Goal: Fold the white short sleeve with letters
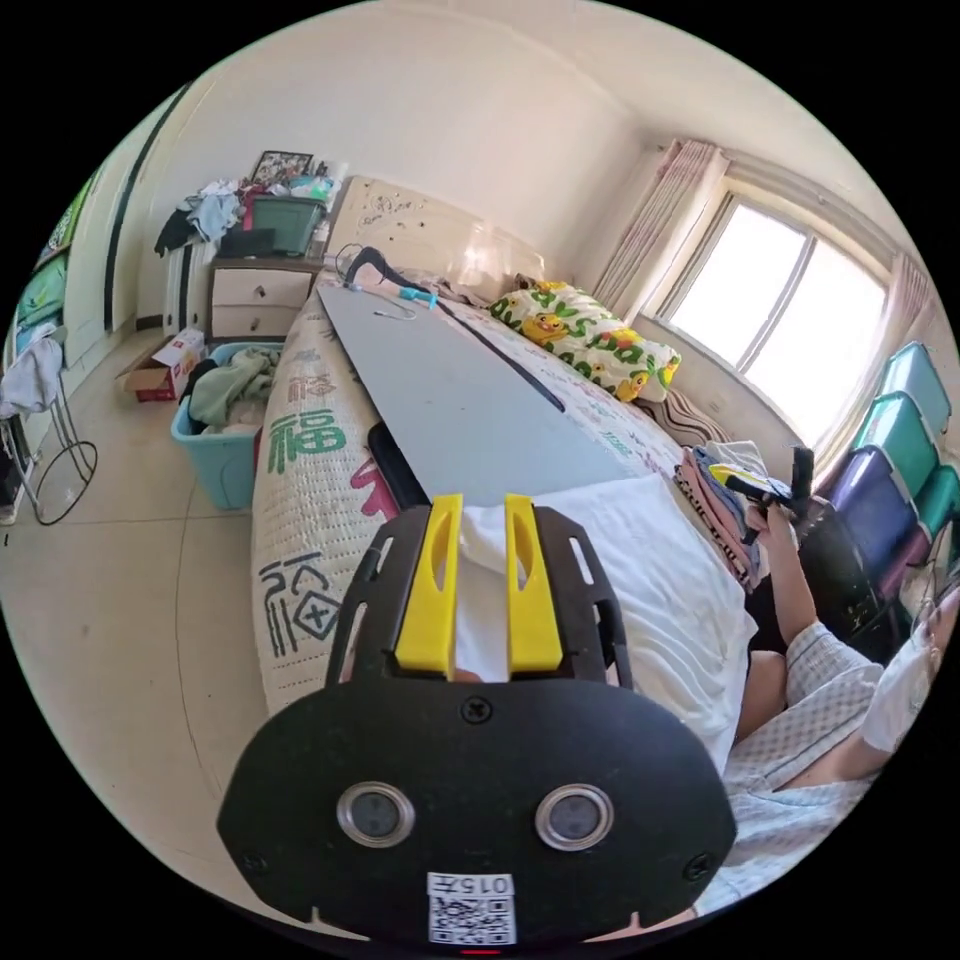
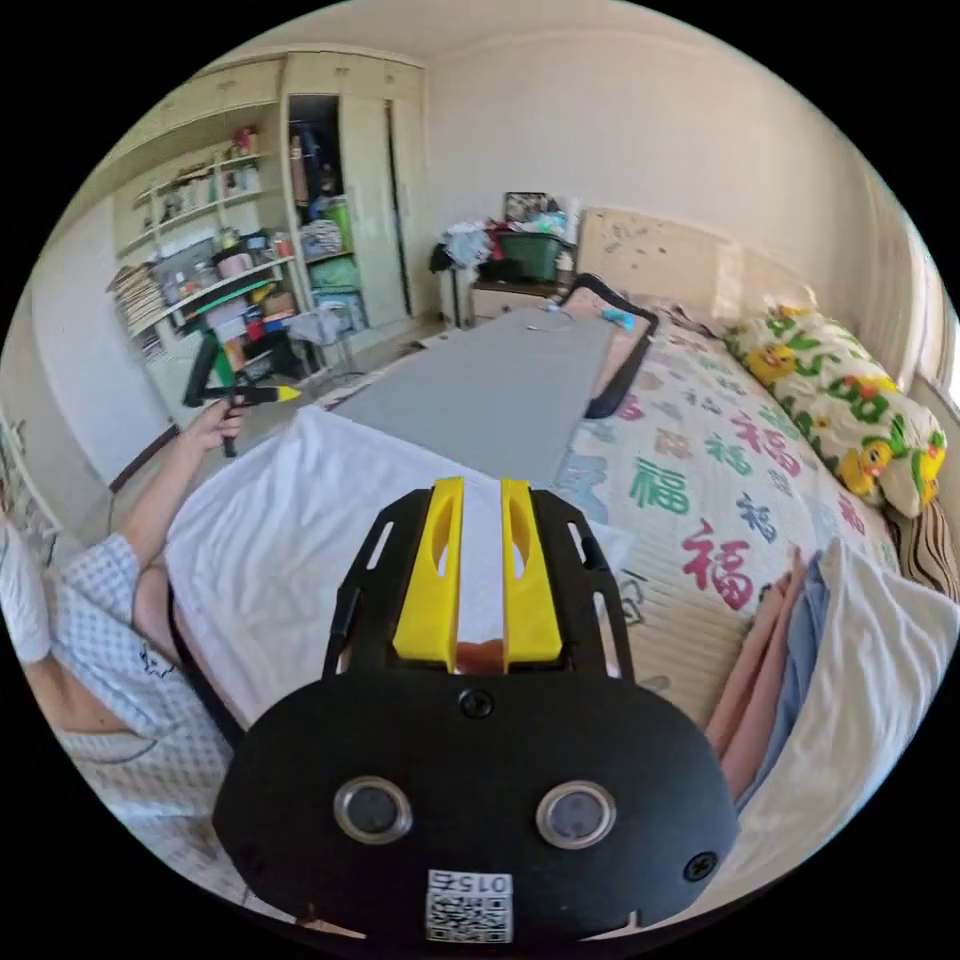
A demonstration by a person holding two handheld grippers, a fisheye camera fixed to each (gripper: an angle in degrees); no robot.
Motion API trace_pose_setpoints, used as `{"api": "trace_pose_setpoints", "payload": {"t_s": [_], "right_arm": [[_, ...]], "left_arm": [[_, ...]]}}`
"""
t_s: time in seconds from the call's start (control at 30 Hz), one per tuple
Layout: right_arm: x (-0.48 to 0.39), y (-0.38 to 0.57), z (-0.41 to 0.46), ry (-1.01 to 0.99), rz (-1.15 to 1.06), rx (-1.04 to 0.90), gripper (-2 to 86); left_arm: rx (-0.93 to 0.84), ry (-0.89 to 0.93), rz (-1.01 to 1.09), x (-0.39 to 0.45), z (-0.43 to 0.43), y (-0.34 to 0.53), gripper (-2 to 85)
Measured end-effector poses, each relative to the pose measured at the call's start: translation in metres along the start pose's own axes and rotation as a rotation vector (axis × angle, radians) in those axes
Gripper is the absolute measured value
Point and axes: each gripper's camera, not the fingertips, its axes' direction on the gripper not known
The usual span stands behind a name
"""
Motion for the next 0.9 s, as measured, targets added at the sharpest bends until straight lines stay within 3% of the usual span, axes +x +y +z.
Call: {"api": "trace_pose_setpoints", "payload": {"t_s": [0.17,0.33,0.53,0.7,0.9], "right_arm": [[-0.183,0.03,0.055,-0.291,-0.356,-0.036,8.1],[-0.273,0.057,0.124,-0.339,-0.527,-0.229,12.5],[-0.294,0.083,0.169,-0.232,-0.527,-0.274,8.1],[-0.296,0.101,0.2,-0.309,-0.494,-0.381,6.2],[-0.299,0.122,0.204,-0.423,-0.468,-0.402,11.9]], "left_arm": [[-0.022,0.001,-0.075,-0.021,0.013,0.029,9.9],[0.068,0.107,-0.176,-0.049,0.006,0.043,9.0],[-0.039,0.119,-0.19,-0.057,0.035,0.036,8.4],[-0.026,0.128,-0.196,-0.06,0.031,0.036,1.5],[0.019,0.129,-0.173,-0.053,0.018,0.032,0.1]]}}
